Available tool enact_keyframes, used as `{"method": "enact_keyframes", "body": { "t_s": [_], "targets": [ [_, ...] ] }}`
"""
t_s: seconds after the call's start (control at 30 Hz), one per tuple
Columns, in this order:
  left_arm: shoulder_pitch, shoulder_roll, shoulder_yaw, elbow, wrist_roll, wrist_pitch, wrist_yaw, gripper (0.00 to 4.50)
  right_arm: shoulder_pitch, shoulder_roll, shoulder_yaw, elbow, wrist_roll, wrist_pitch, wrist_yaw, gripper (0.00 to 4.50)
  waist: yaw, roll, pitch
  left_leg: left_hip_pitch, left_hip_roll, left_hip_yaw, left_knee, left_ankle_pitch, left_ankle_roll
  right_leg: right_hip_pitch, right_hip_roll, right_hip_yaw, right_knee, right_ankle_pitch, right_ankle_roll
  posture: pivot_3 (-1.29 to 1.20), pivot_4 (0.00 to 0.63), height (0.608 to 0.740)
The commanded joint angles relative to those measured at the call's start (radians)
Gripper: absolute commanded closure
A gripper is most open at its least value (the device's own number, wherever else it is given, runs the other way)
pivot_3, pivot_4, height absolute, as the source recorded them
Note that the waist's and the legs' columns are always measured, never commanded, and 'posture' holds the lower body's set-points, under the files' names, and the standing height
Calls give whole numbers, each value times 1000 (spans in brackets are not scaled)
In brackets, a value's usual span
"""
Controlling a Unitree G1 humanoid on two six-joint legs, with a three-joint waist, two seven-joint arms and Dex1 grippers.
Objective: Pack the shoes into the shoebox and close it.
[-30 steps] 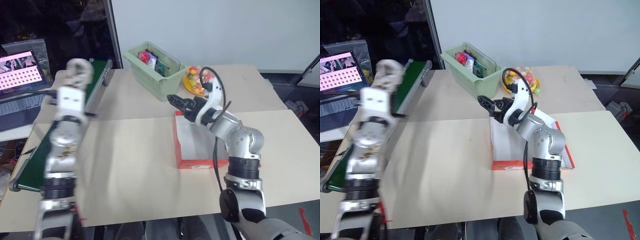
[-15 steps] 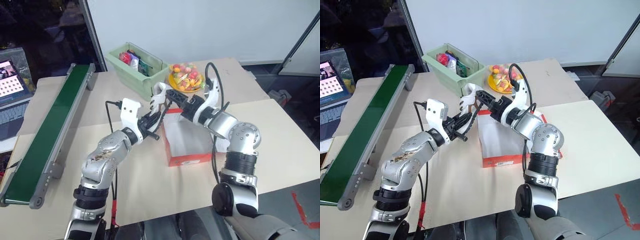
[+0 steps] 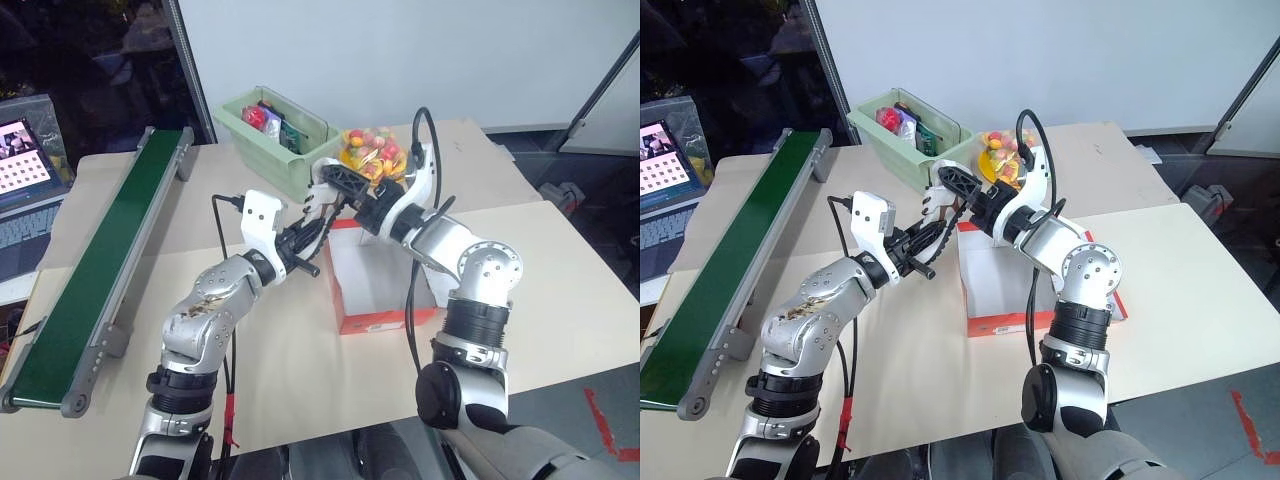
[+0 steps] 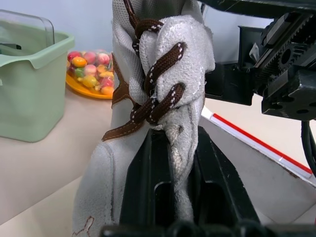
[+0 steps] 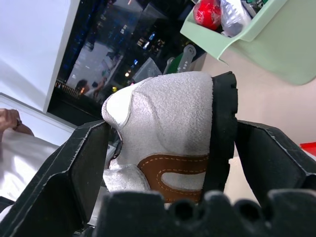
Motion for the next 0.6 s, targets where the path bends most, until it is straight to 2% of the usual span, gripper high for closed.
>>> {"method": "enact_keyframes", "body": {
  "t_s": [0.03,0.1,0.2,0.37,0.6],
  "targets": [
    [-33,-6,-15,1,12,-24,-12,4498,-14,31,60,-46,50,12,15,257,1,0,0,0,0,0,0,0,0,0,0,0,0,0,0,0,150,740],
    [-34,-5,-16,2,17,-29,-13,4500,-10,34,62,-49,50,9,10,680,2,0,0,0,0,0,0,0,0,0,0,0,0,0,0,0,150,740],
    [-33,-4,-16,4,28,-36,-11,4500,-7,37,67,-53,50,8,5,1756,2,0,0,0,0,0,0,0,0,0,0,0,0,0,0,0,150,740],
    [-32,8,-27,9,56,-48,-26,4500,-7,38,72,-53,53,5,-2,3069,2,0,0,-1,0,0,0,0,0,0,0,0,-1,0,0,0,150,740],
    [-10,21,-50,4,86,-70,-53,4500,-12,47,58,-50,72,-14,-14,3069,2,0,0,-1,0,0,0,0,0,0,0,-1,-2,0,0,0,150,740]
  ]
}}
